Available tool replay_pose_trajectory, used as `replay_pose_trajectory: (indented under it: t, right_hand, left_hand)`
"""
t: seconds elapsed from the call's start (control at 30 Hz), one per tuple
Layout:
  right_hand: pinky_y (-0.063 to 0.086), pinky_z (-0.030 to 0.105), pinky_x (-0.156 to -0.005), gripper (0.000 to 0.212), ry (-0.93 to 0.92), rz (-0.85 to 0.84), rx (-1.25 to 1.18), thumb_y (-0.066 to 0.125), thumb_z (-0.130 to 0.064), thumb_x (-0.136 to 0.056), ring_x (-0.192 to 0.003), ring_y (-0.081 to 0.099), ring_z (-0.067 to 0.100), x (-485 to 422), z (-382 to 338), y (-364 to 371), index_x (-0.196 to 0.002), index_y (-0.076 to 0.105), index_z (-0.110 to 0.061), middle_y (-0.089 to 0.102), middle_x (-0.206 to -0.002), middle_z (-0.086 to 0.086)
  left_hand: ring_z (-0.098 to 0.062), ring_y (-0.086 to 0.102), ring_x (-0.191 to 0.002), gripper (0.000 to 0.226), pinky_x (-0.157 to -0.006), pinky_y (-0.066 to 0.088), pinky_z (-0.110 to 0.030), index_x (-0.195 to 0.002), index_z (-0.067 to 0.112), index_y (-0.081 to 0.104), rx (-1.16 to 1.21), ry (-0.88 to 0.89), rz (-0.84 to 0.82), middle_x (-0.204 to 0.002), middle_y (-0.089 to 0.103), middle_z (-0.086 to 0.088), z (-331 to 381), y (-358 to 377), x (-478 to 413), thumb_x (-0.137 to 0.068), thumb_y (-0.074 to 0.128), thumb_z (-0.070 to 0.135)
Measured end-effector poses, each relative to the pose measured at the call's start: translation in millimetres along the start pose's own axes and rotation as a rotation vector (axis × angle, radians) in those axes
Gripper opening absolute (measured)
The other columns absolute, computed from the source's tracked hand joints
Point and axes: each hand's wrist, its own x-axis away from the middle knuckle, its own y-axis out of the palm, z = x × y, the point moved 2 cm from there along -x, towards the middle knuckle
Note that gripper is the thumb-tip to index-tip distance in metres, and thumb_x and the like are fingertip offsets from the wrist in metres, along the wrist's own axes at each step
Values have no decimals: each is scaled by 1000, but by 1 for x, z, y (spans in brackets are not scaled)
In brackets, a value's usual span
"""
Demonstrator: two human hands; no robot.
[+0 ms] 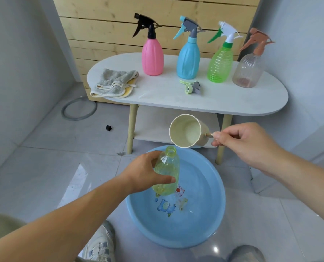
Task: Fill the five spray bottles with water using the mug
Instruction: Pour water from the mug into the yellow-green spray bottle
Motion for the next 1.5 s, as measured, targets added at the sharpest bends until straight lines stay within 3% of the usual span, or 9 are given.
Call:
replay_pose_trajectory:
  t: [0.1,0.17,0.3,0.53,0.63,0.77,0.97,1.2,1.5]
  right_hand:
    - [36,28,-61,28,-20,17,18,63,-43,-91,-70,57,43,2,-1,-1,-74,78,-27,68,-77,25]
    - [28,20,-50,27,-25,26,21,64,-38,-92,-54,41,22,4,-3,-1,-72,77,-25,55,-55,12]
    - [26,17,-45,27,-27,55,26,65,-34,-92,-45,29,8,5,-5,0,-72,77,-22,37,-44,-10]
    - [32,11,-48,25,-42,84,30,65,-31,-93,-45,41,4,5,-9,1,-77,77,-16,53,-45,-14]
    - [34,10,-50,25,-53,86,42,65,-32,-93,-48,42,3,5,-10,2,-78,78,-18,67,-59,-3]
    - [32,10,-48,24,-55,88,45,65,-30,-93,-45,43,2,3,-9,2,-80,77,-15,50,-42,-18]
    - [34,9,-50,22,-79,100,58,66,-31,-92,-49,47,1,1,-5,2,-80,77,-18,56,-47,-19]
    - [47,30,-70,20,-116,123,56,66,-36,-90,-78,64,27,0,-2,2,-81,77,-22,74,-79,11]
    - [40,9,-59,17,-131,144,62,68,-29,-90,-65,60,1,1,-5,4,-85,79,-17,72,-70,-14]
  left_hand:
    - [-5,70,-105,58,-99,57,-30,-115,37,61,8,-2,11,-109,73,15,3,0,-1,-69,96,39]
    - [-4,70,-105,58,-97,57,-26,-117,36,62,13,0,10,-109,73,16,4,1,-2,-70,96,38]
    - [-2,71,-102,65,-96,58,-27,-125,31,64,12,2,4,-108,74,16,4,3,-4,-69,96,38]
    - [-4,71,-103,67,-99,59,-36,-124,31,66,15,6,8,-109,75,15,-2,3,-7,-66,97,40]
    - [-5,70,-105,70,-100,58,-36,-126,31,65,8,9,11,-111,74,15,-3,4,-7,-66,97,42]
    - [-5,71,-103,62,-100,58,-36,-118,37,63,17,12,6,-108,74,16,-4,5,-8,-66,97,41]
    - [-4,73,-100,67,-97,59,-37,-118,33,67,38,5,-10,-105,76,17,-8,7,-9,-60,96,48]
    - [-4,73,-98,80,-96,60,-38,-117,34,68,43,-6,-15,-103,77,17,-10,8,-11,-46,87,65]
    - [-3,74,-97,81,-95,60,-37,-115,34,68,65,-22,-25,-101,77,17,-11,9,-10,-43,86,67]
